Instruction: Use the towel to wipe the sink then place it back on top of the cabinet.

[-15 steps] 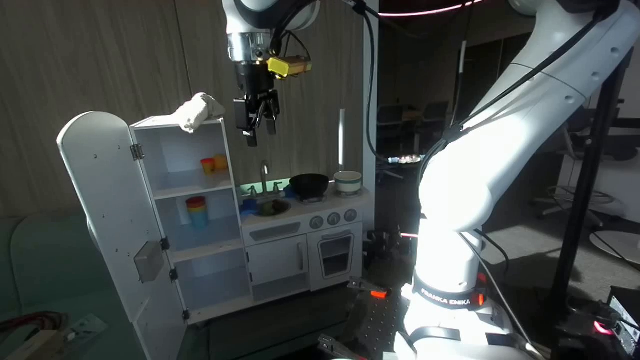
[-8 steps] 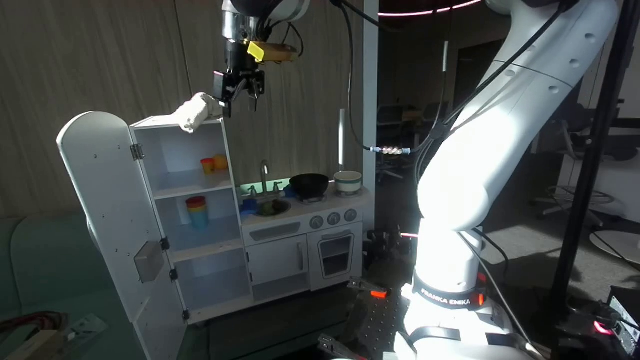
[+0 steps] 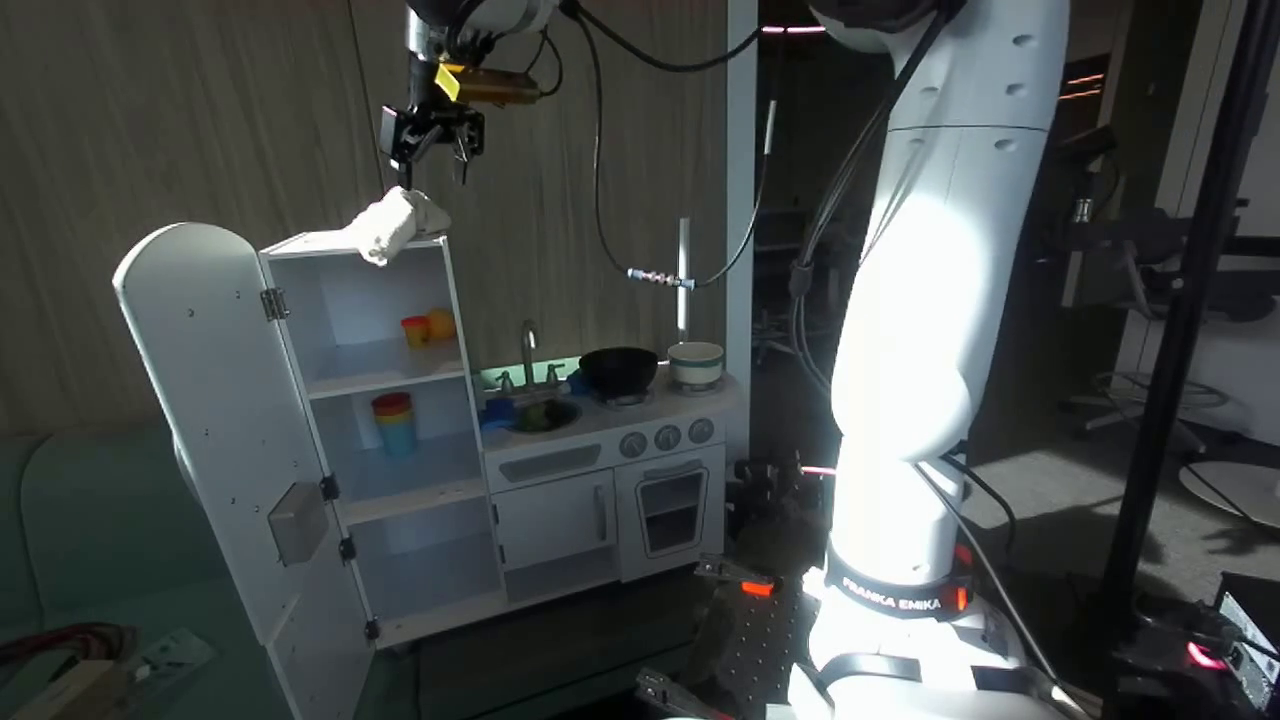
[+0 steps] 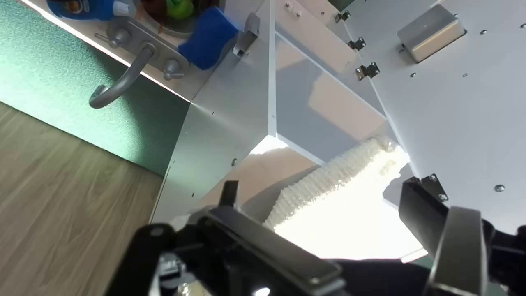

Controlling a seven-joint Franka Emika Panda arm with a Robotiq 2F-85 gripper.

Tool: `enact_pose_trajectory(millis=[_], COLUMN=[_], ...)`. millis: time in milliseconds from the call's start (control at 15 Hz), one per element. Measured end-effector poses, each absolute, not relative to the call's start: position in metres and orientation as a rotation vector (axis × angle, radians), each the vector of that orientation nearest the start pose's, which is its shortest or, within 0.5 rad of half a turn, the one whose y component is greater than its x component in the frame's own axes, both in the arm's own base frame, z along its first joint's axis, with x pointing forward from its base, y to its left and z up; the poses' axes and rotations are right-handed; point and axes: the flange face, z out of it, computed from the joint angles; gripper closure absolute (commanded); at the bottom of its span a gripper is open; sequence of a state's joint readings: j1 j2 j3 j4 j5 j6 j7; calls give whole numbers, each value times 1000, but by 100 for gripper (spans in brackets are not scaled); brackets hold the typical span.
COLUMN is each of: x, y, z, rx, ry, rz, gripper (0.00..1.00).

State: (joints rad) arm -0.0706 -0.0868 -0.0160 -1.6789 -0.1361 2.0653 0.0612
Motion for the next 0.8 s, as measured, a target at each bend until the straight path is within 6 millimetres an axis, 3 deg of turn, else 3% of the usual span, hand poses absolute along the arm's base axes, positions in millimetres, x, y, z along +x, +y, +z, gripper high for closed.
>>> enact_pose_trajectory(millis=[400, 600, 800], x=[642, 674, 701], y=[-102, -123, -138], z=[680, 665, 638], rx=[-3087, -3024, -3004], ry=[297, 353, 379], rz=[-935, -930, -864], gripper=[0, 0, 0])
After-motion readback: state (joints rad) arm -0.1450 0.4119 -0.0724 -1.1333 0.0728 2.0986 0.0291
